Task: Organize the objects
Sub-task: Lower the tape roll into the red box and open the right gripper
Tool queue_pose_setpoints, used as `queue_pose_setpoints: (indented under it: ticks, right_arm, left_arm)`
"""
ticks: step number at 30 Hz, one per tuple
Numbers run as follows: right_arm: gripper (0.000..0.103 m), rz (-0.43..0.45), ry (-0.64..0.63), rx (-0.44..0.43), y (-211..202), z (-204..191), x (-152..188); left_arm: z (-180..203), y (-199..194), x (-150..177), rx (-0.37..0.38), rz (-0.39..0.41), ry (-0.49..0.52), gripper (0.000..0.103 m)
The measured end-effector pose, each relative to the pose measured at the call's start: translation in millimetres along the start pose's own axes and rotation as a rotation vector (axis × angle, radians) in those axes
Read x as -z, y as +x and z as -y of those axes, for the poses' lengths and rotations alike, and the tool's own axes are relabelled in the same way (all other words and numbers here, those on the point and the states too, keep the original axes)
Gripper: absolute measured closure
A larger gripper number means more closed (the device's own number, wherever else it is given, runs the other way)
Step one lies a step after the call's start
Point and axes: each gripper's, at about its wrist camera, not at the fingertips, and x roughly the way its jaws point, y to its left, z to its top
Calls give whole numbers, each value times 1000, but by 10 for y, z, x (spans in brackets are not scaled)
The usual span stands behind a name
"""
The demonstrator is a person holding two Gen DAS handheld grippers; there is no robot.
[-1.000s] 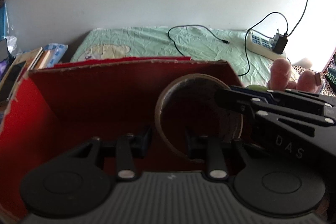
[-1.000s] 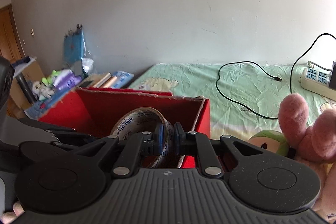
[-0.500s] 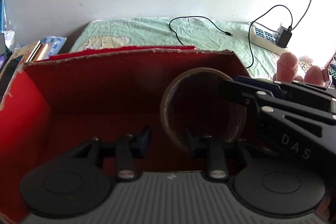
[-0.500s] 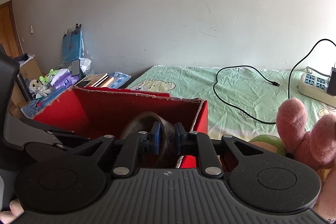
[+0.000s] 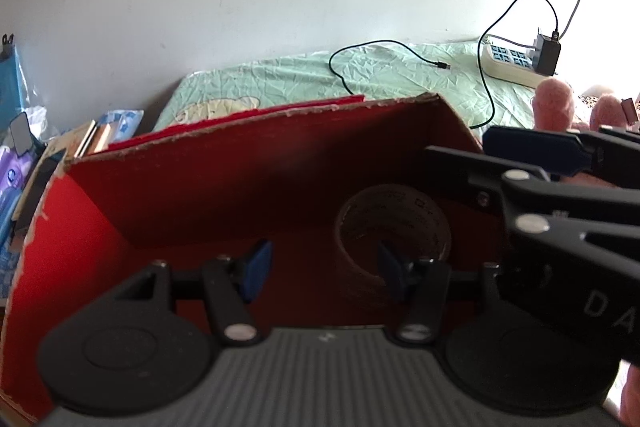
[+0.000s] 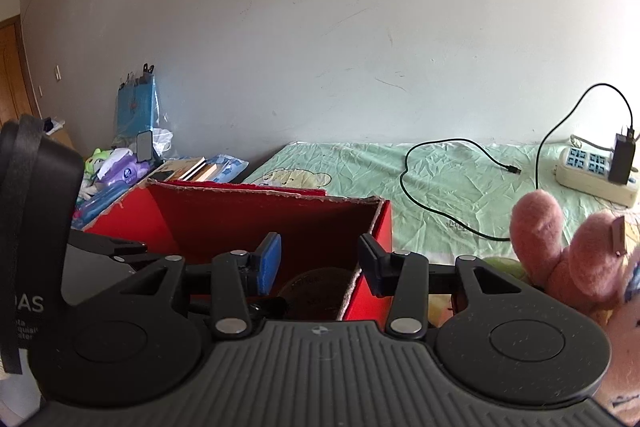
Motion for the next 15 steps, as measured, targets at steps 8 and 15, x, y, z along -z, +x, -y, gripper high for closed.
queue_pose_setpoints:
  ticks: [8, 15]
  right_arm:
    - [57, 18, 86, -26, -200, 134, 103]
    - [57, 67, 132, -65, -461, 101, 199]
  left_arm:
    - [35, -332, 77, -85, 96, -10, 41]
    - [174, -718, 273, -208, 206, 13, 29]
